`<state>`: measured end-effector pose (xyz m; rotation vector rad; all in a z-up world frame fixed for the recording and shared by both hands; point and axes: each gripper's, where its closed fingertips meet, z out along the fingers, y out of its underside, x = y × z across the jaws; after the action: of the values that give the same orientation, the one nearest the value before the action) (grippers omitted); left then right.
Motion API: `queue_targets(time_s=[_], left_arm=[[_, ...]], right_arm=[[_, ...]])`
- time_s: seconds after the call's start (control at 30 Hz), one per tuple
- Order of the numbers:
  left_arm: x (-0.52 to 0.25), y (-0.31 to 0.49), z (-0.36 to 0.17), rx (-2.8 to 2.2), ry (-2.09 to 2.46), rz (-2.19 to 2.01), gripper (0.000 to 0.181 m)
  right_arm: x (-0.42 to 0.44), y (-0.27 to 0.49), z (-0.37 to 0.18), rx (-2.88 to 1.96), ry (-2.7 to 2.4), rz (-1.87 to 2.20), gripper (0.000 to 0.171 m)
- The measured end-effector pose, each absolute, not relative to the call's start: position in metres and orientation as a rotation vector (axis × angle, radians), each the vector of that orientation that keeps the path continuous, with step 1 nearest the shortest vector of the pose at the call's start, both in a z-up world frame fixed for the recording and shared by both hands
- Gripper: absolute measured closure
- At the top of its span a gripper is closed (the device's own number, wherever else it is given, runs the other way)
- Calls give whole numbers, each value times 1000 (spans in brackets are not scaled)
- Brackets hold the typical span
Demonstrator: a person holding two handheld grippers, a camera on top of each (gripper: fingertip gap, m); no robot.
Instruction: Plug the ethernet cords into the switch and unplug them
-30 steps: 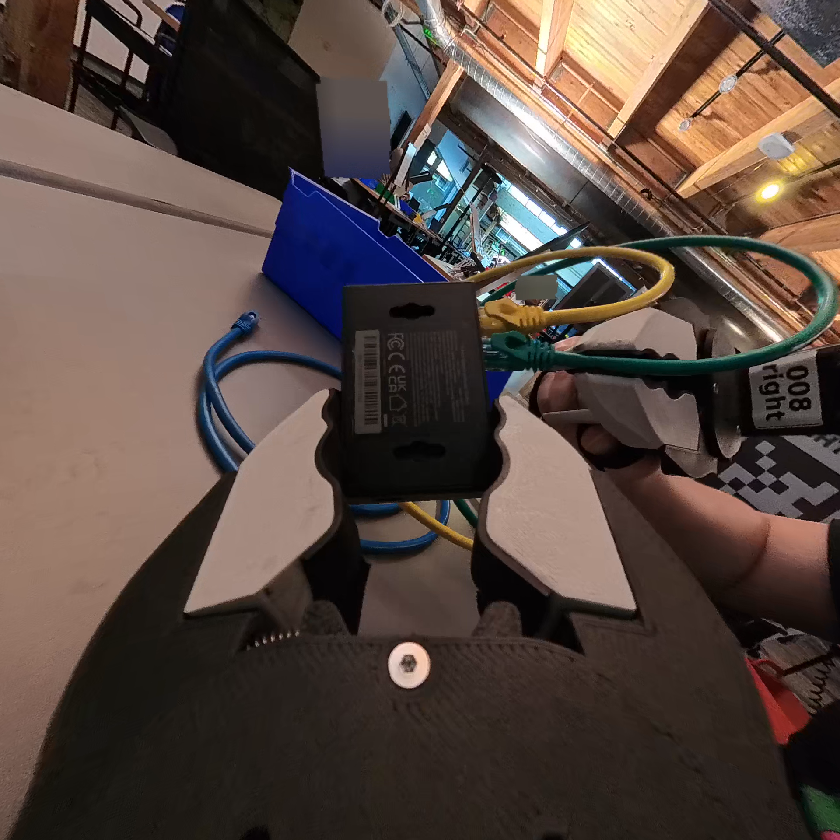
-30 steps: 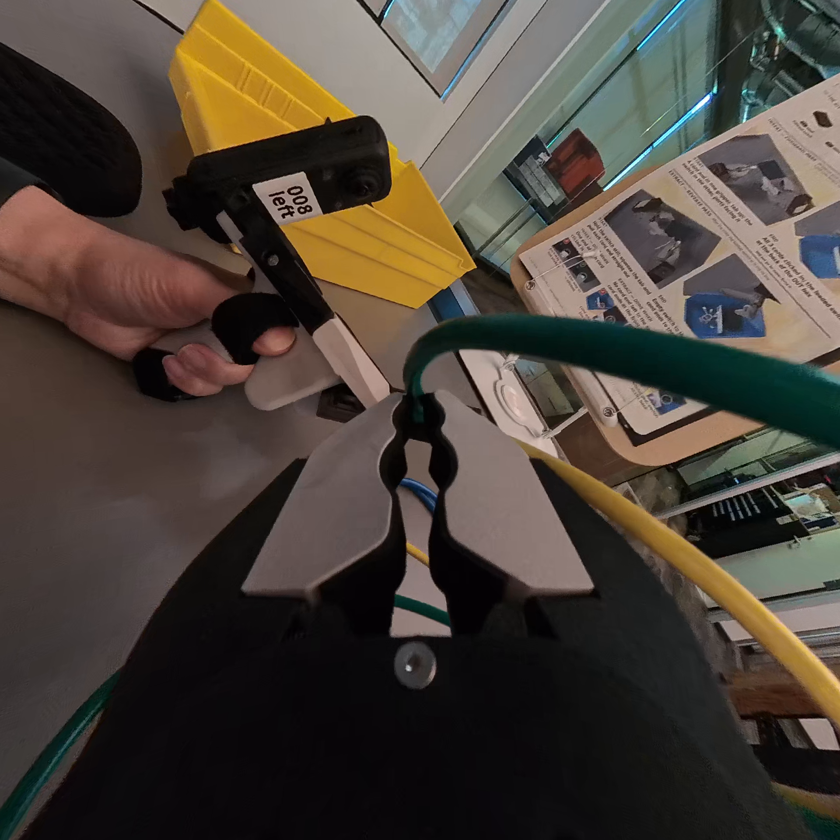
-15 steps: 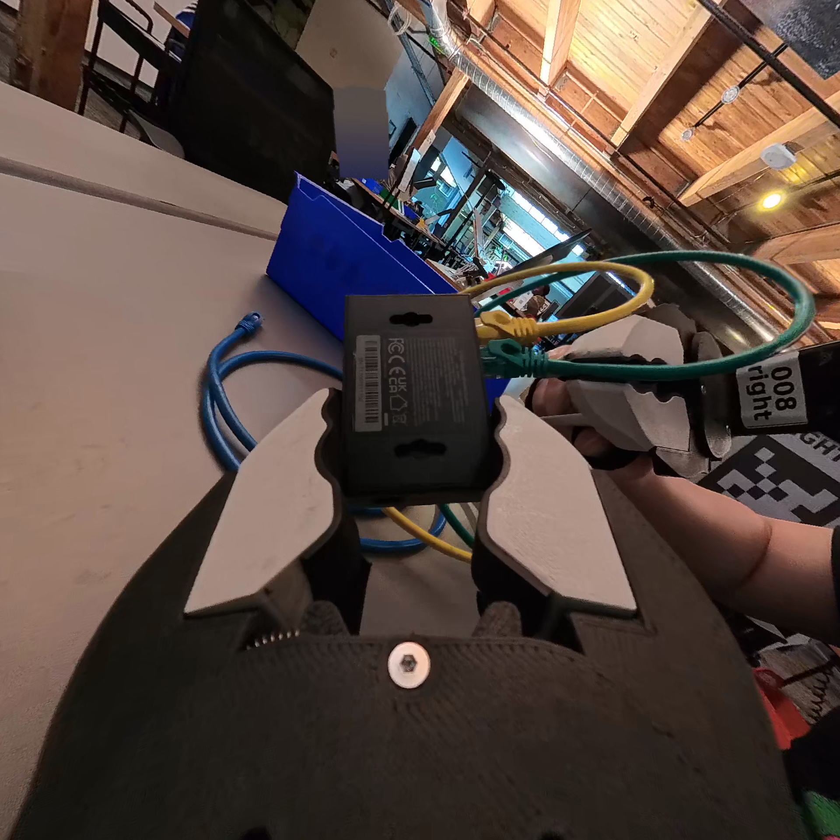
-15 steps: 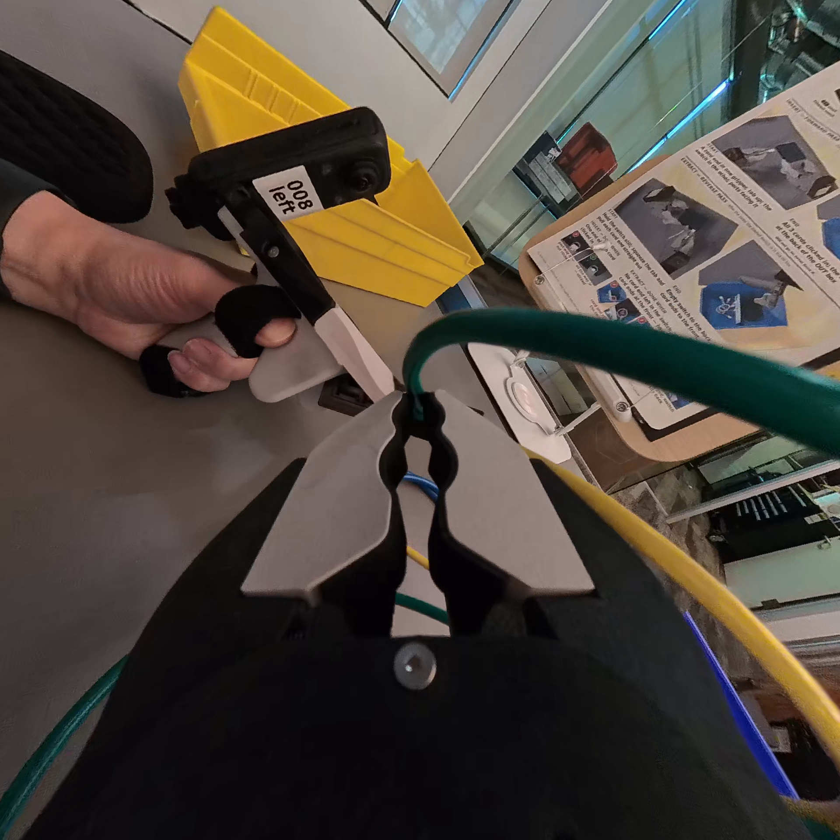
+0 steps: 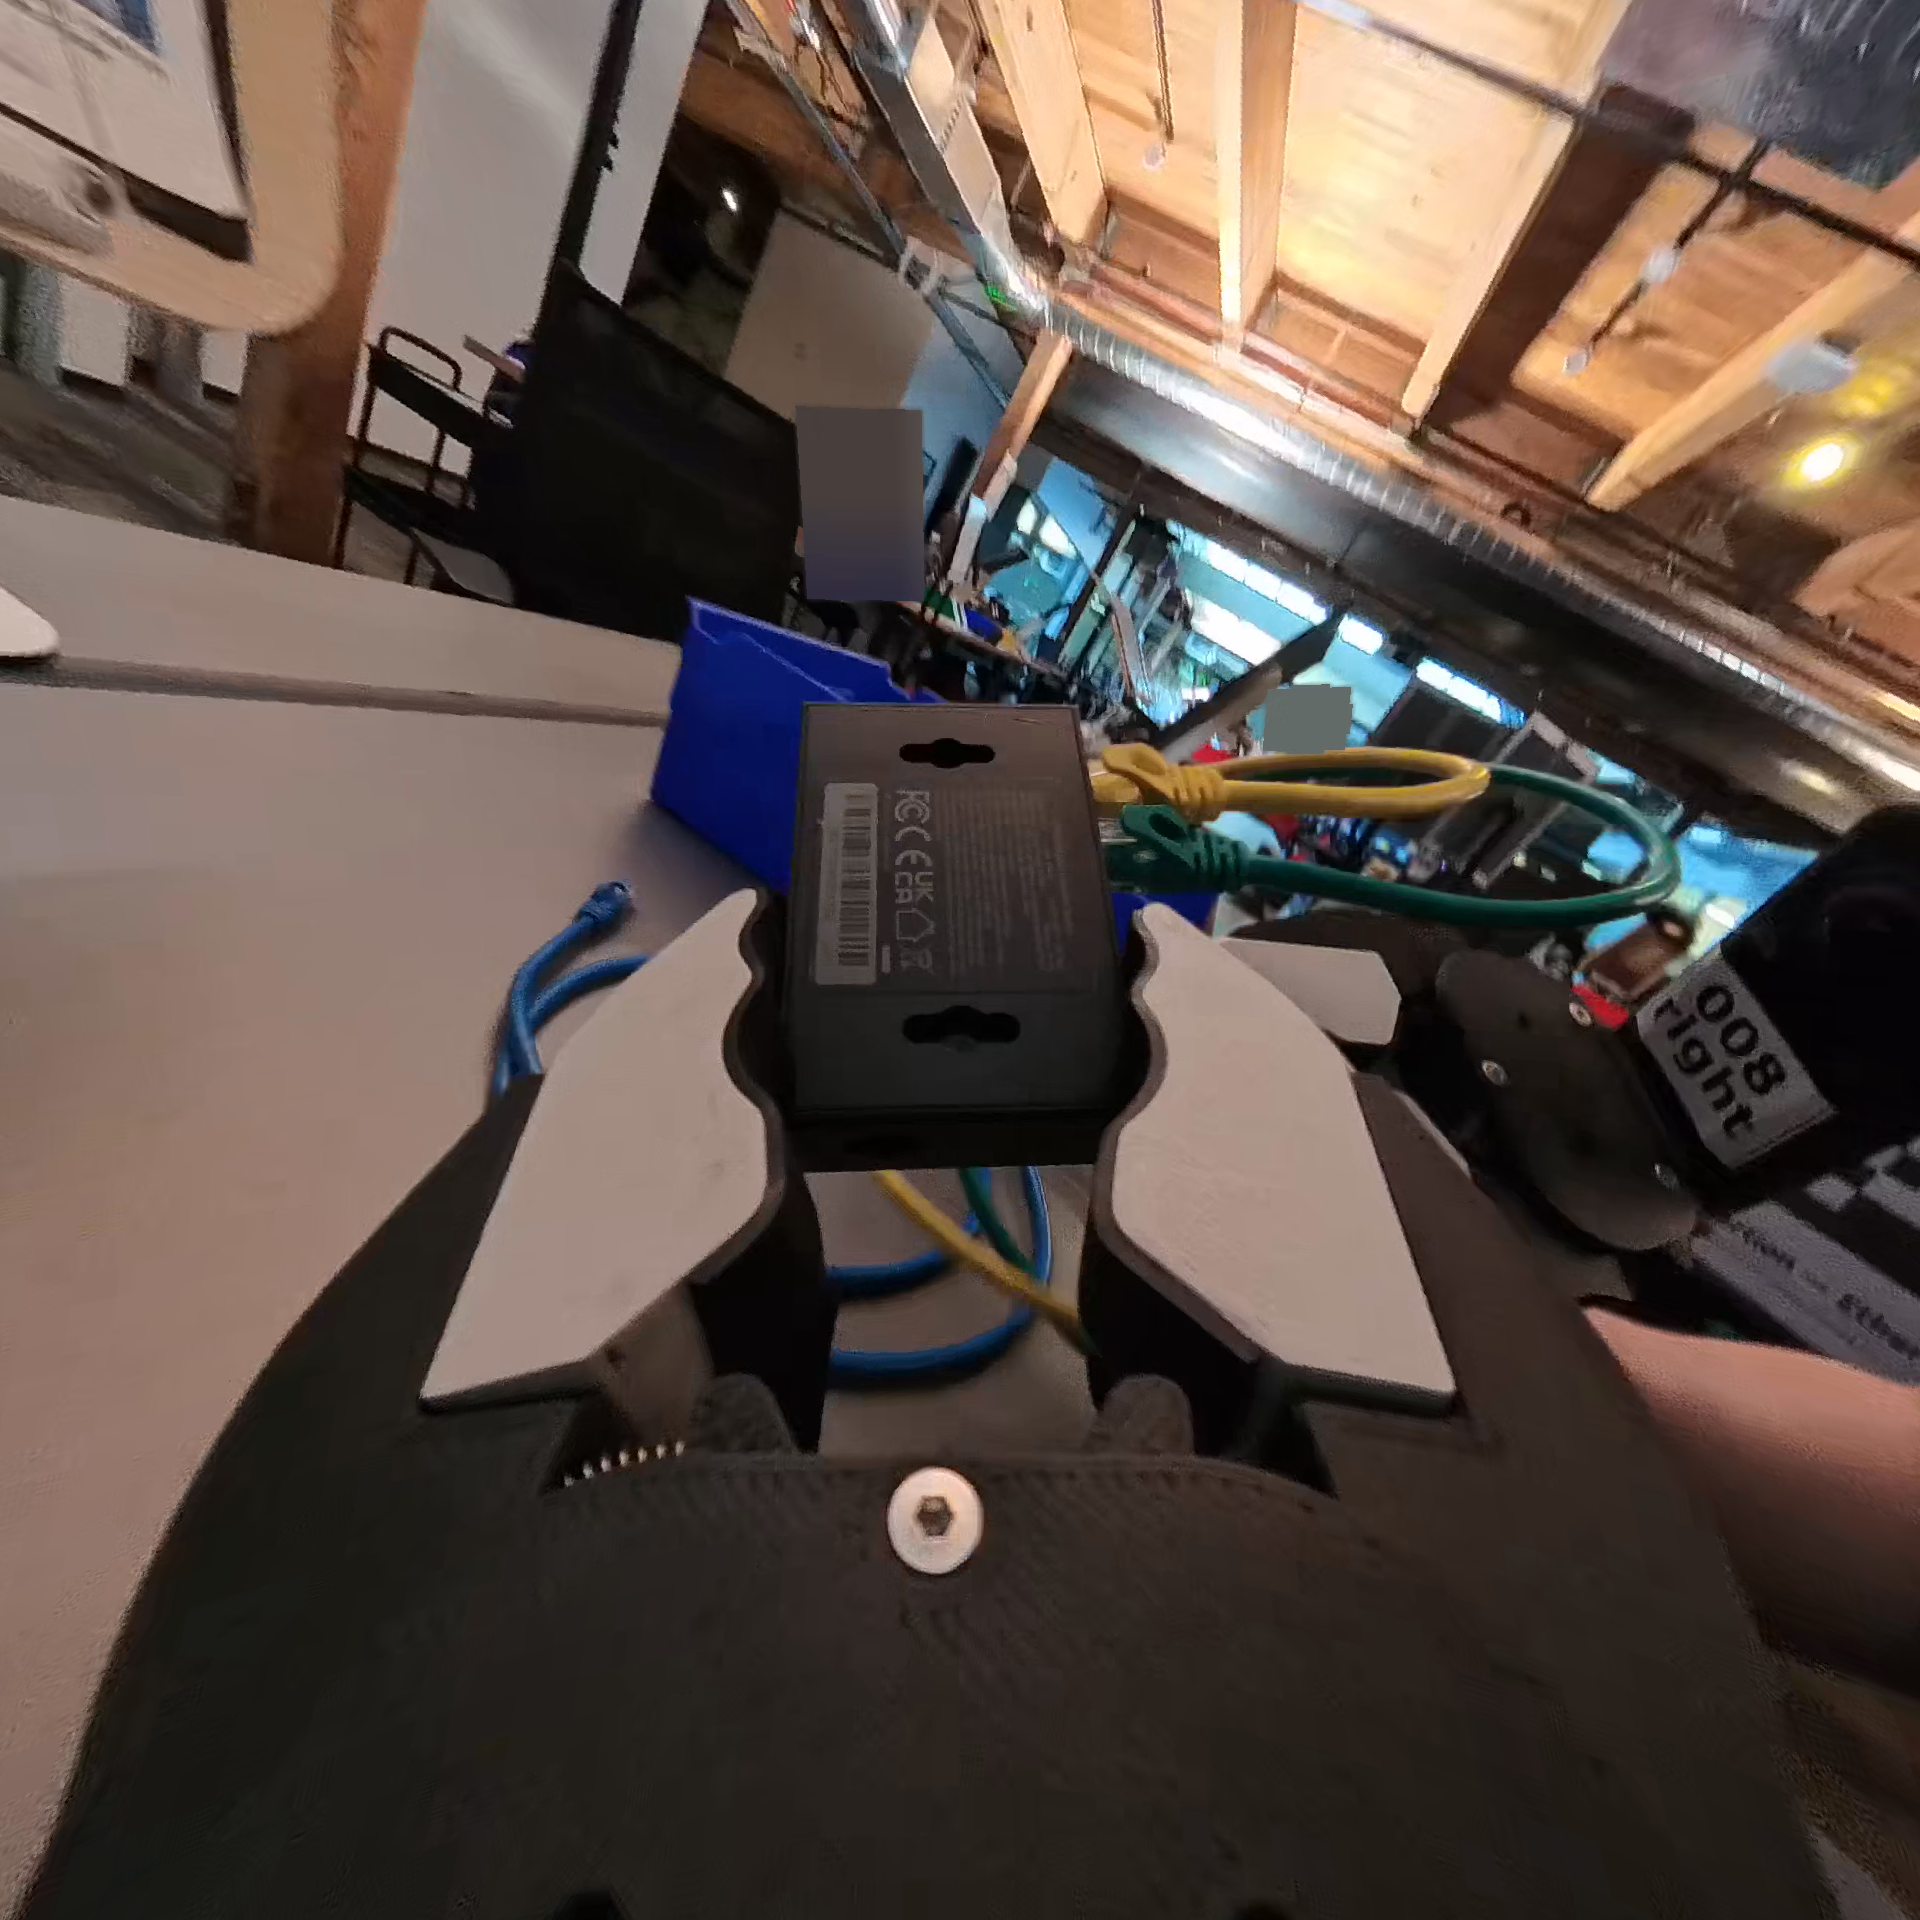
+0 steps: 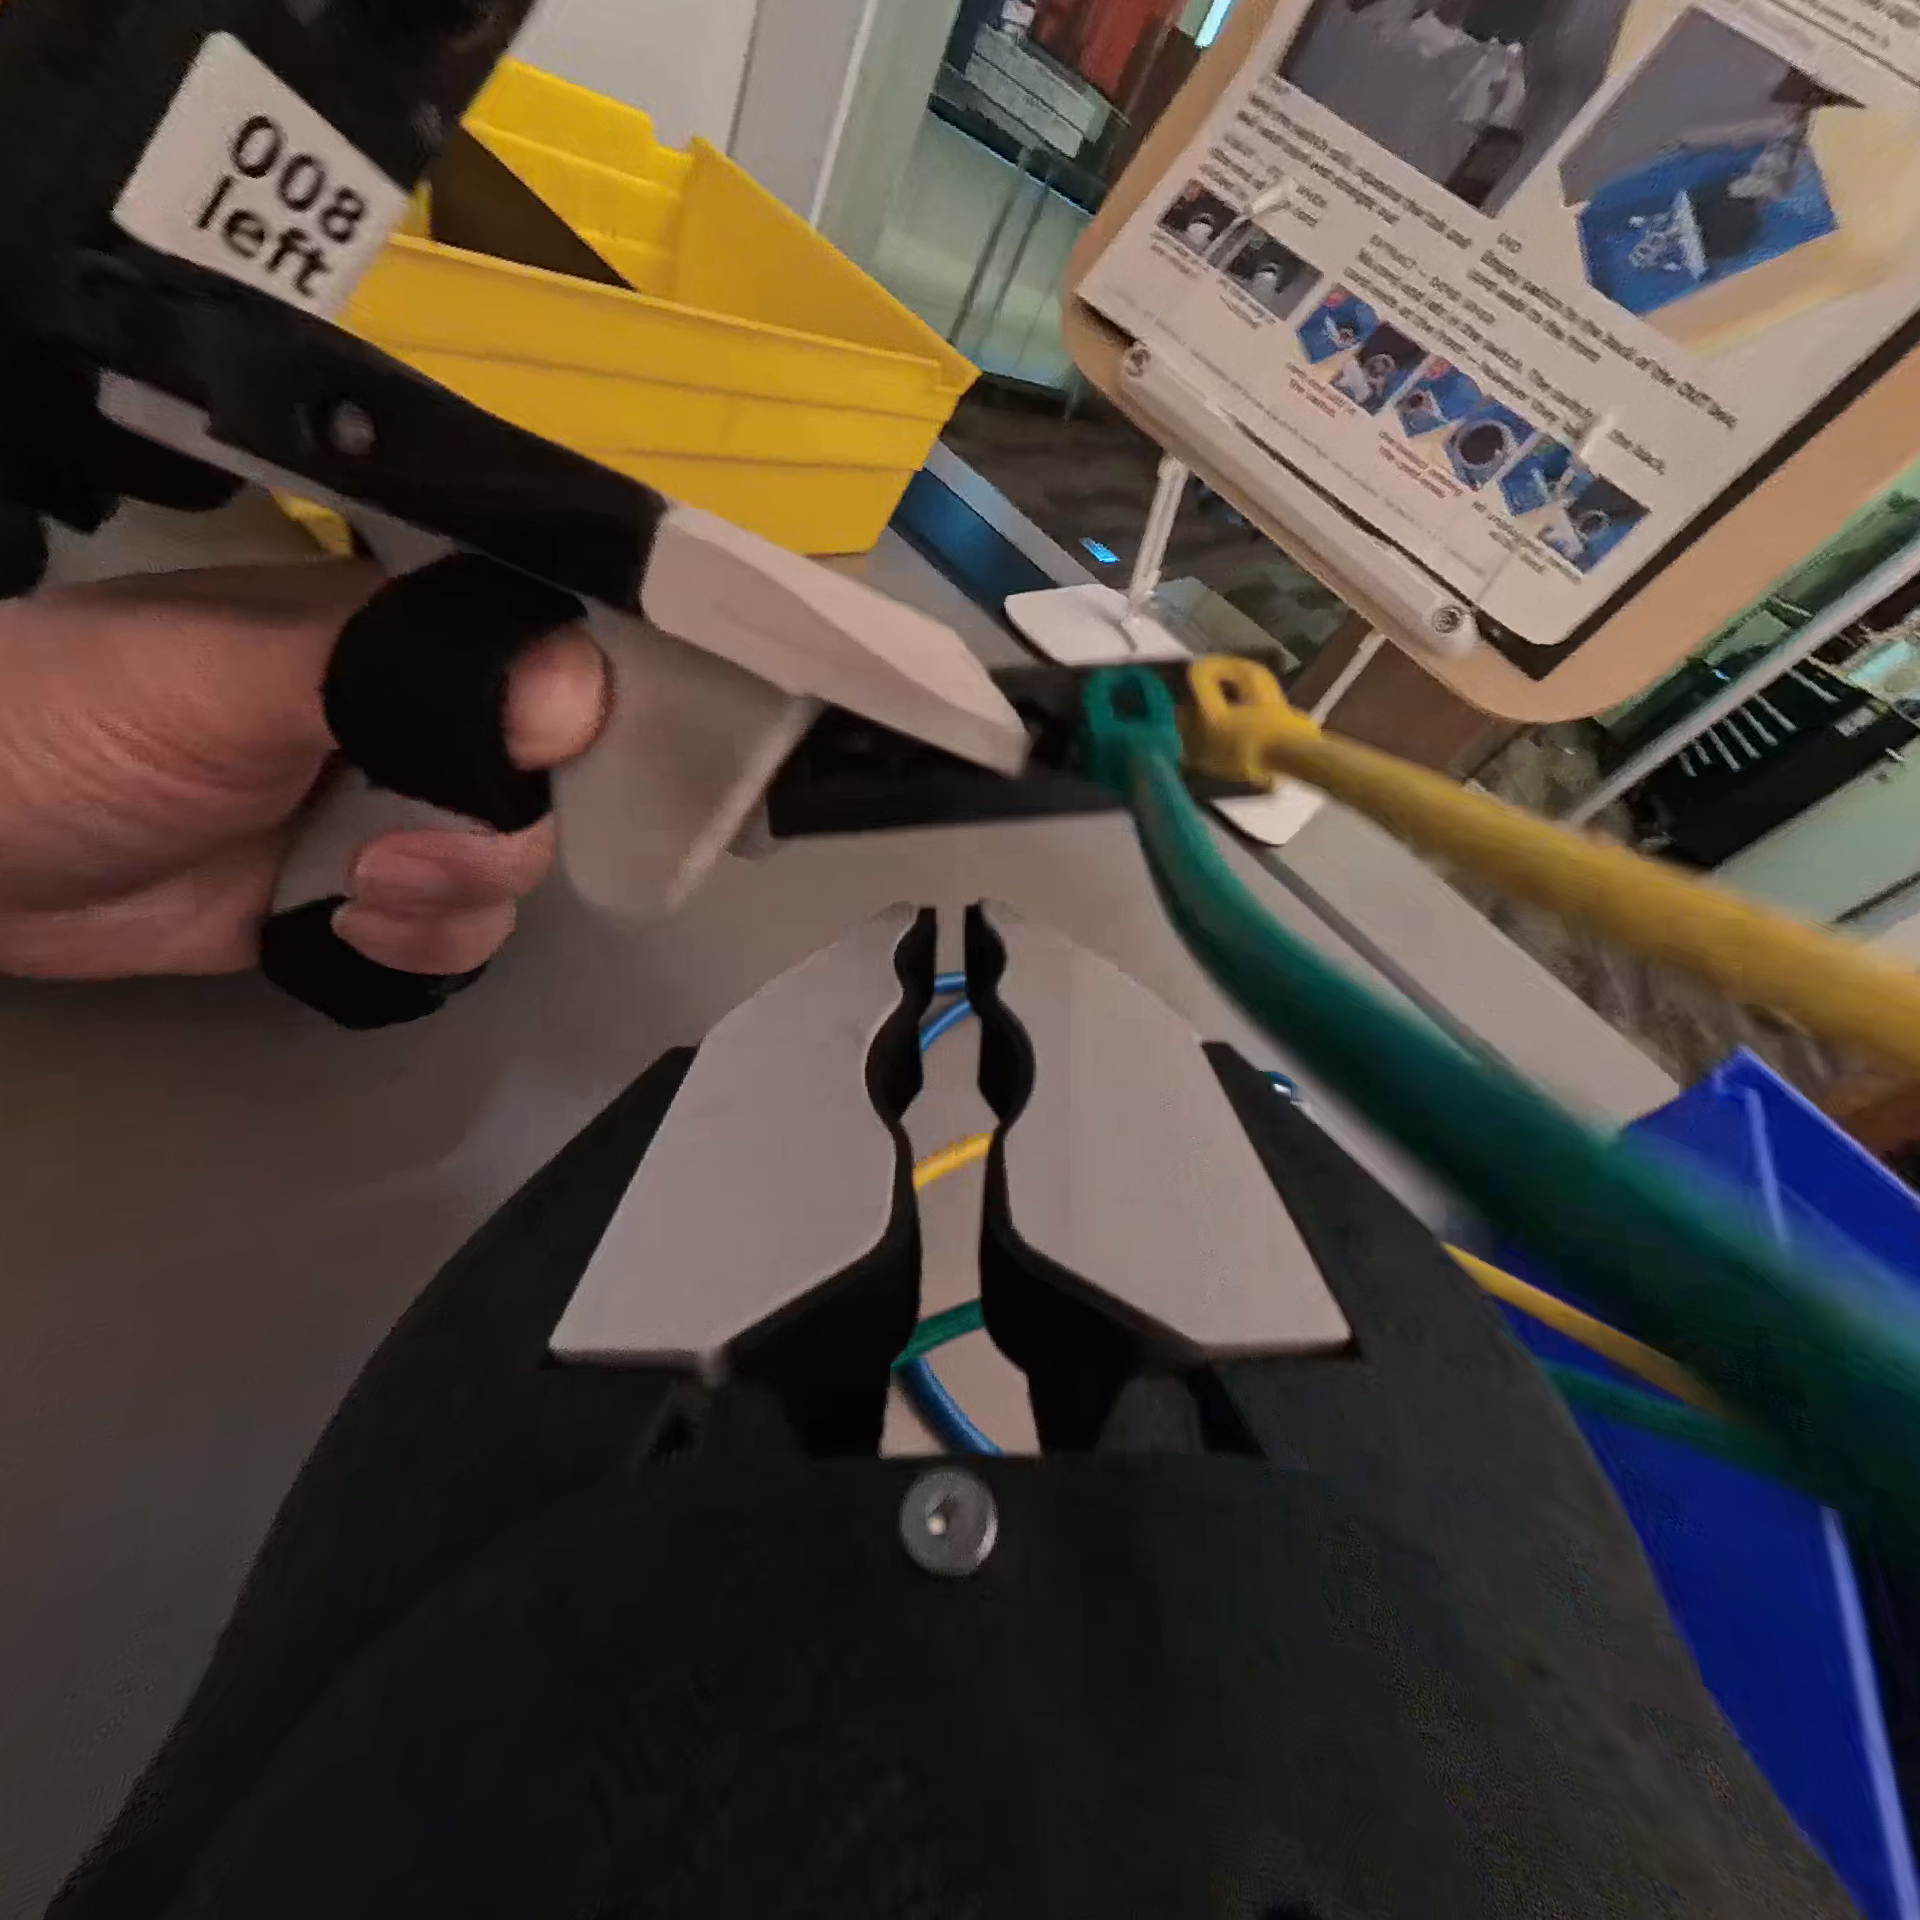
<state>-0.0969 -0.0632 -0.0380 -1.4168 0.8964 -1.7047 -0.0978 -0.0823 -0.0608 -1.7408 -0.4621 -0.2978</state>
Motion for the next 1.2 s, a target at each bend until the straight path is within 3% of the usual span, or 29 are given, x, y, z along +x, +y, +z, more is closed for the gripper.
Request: queue_targets(time_s=[0.2, 0.4, 0.47, 1.2], left_arm=[[-108, -45, -28, -1395, 782, -1667, 121], [-106, -50, -29, -1371, 832, -1583, 121], [-106, -51, -29, -1366, 837, -1587, 121], [-106, -64, -32, -1420, 989, -1493, 120]], right_arm=[[-90, -92, -19, -1575, -258, -155, 146], [-99, -94, 1, -1497, -284, -111, 148], [-99, -94, 0, -1508, -280, -98, 163], [-97, -103, -2, -1509, -308, 53, 163]])
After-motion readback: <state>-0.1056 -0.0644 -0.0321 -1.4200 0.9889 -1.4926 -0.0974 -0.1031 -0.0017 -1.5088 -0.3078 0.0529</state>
